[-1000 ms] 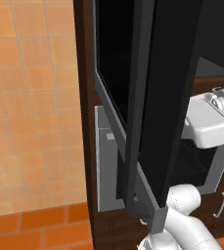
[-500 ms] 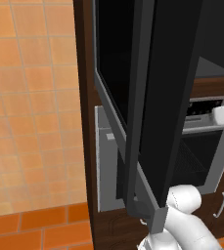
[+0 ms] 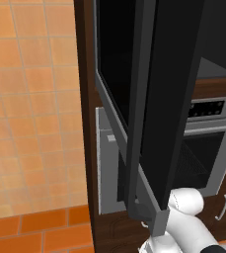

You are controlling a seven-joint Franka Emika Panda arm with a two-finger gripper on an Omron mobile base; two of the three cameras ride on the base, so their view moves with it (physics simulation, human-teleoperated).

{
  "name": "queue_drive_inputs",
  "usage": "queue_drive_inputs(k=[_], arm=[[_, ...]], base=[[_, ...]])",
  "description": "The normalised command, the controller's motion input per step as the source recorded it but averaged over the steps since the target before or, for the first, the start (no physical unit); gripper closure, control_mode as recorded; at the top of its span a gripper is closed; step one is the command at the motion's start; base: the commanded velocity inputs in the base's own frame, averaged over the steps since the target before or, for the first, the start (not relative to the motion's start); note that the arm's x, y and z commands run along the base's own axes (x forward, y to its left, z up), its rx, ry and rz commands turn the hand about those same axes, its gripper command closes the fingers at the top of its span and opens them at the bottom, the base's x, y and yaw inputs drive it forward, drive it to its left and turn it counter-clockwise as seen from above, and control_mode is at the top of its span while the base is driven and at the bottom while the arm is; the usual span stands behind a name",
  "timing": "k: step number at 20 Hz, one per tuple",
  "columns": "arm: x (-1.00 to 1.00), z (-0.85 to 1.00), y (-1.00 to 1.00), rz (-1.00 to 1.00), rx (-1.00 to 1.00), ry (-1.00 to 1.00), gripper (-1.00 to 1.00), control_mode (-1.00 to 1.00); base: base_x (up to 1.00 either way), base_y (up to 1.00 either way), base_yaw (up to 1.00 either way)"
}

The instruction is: Open the microwave, place the bowl with waffle inside the microwave, then close the microwave door and turn it on.

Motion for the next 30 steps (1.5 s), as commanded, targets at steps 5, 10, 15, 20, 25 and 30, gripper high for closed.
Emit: queue_drive_inputs(k=[5, 10, 15, 20, 25, 30], arm=[[0.38, -0.50, -1.00, -0.50, 0.00, 0.09, -1.00, -1.00], [0.33, -0.47, -1.00, -0.47, 0.00, 0.07, -1.00, -1.00], [0.32, -0.35, -1.00, -0.37, 0.08, 0.11, -1.00, -1.00], [0.35, -0.37, -1.00, -0.31, 0.10, 0.09, -1.00, -1.00], [0.40, -0.29, -1.00, -0.22, 0.09, 0.13, -1.00, -1.00], [0.38, -0.31, -1.00, -0.03, 0.11, 0.10, -1.00, -1.00]], base=[[0.00, 0.00, 0.00], [0.00, 0.00, 0.00], [0.00, 0.00, 0.00], [0.00, 0.00, 0.00], [0.00, 0.00, 0.00], [0.00, 0.00, 0.00]])
